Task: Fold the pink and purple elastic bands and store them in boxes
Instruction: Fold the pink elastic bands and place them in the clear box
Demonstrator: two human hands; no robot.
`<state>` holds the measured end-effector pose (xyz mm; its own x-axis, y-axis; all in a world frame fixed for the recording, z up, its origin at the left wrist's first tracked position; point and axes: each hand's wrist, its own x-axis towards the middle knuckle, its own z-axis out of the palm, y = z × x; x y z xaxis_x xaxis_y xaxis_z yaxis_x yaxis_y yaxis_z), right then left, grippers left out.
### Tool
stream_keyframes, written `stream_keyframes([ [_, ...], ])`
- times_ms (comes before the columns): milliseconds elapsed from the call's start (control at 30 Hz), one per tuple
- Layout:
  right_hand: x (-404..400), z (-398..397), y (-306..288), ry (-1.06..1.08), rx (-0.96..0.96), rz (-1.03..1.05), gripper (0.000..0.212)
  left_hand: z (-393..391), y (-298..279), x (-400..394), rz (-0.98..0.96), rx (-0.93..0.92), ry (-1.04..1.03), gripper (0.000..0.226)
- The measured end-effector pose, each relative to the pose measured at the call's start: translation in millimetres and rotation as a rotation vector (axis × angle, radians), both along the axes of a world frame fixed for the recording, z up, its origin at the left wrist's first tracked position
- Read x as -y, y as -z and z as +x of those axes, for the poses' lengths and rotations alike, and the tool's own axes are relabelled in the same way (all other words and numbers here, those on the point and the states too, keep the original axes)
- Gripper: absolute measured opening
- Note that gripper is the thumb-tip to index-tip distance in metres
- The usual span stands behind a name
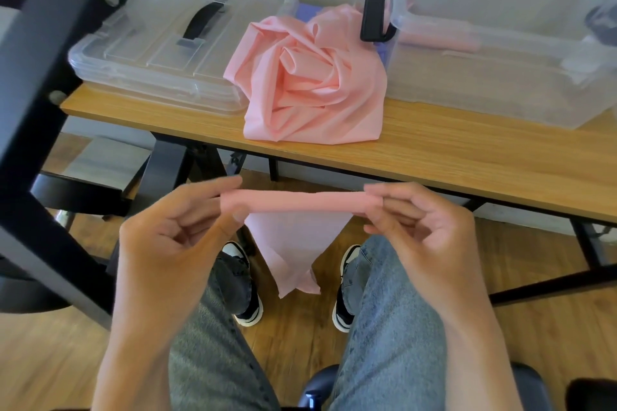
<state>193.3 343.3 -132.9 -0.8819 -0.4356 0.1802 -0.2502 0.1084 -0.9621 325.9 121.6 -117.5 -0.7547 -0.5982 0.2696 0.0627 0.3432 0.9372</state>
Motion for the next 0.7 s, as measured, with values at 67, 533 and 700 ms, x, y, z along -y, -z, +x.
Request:
stream_keyframes([
  [67, -1.3, -1.2, 0.1, -0.005, 0.021, 0.031, 0.039, 0.4, -2.2, 1.7, 0.021, 0.041, 0.006, 0.046],
  [533, -7.0, -1.1, -58.8, -0.049, -0.217, -0.051, 0.014, -3.0, -57.9, -1.7, -0.166, -0.094, 0.021, 0.027],
  [700, -9.3, -1.3, -101.4, -0.069, -0.253, -0.228, 0.019, -5.9, -92.0, -9.0, -0.164, -0.224, 0.029, 0.029],
])
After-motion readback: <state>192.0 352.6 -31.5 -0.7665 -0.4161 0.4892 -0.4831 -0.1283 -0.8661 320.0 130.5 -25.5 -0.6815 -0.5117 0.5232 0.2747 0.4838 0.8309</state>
